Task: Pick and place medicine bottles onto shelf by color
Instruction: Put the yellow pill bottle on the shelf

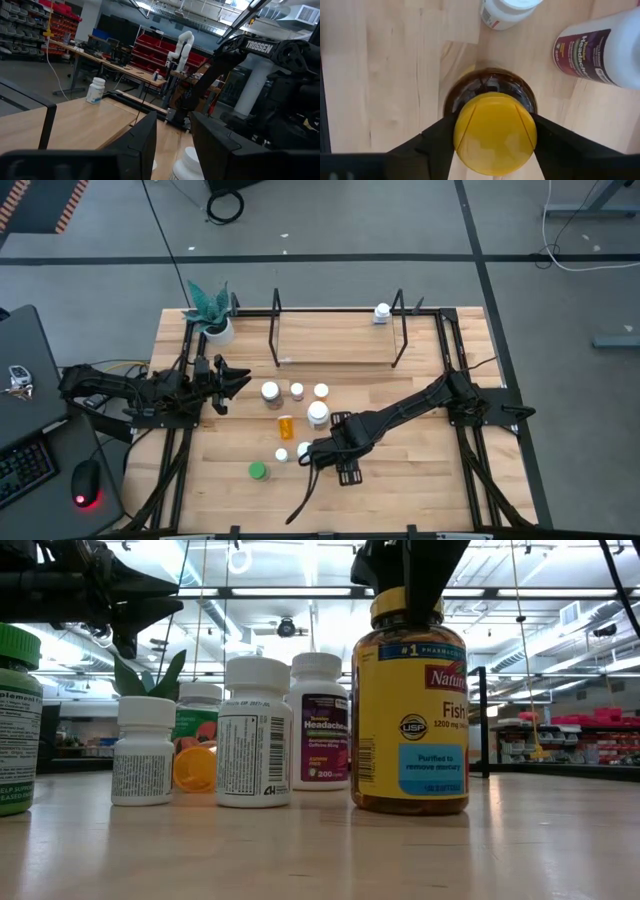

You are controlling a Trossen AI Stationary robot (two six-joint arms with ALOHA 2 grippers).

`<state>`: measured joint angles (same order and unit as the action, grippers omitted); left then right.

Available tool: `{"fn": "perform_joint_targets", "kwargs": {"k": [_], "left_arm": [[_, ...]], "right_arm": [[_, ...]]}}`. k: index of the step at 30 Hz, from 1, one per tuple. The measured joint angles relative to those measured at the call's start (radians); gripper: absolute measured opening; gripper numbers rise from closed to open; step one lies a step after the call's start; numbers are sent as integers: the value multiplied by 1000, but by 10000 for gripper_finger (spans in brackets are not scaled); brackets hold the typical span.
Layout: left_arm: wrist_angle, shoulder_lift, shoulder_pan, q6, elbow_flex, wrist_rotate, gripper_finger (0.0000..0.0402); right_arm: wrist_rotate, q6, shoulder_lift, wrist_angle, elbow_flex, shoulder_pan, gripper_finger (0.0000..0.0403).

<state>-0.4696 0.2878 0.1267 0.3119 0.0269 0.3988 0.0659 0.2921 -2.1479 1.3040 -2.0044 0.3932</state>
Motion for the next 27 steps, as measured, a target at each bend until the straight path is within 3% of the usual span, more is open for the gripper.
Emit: {"fn": "perform_joint_targets", "kwargs": {"k": [13,27], "left_arm": [[6,0,0,0,0,0,133],[11,0,0,21,0,0,134]], "right_arm": [[-15,-42,29,109,-25,-53,239],[76,-88,251,234,-11,-238,239]]}}
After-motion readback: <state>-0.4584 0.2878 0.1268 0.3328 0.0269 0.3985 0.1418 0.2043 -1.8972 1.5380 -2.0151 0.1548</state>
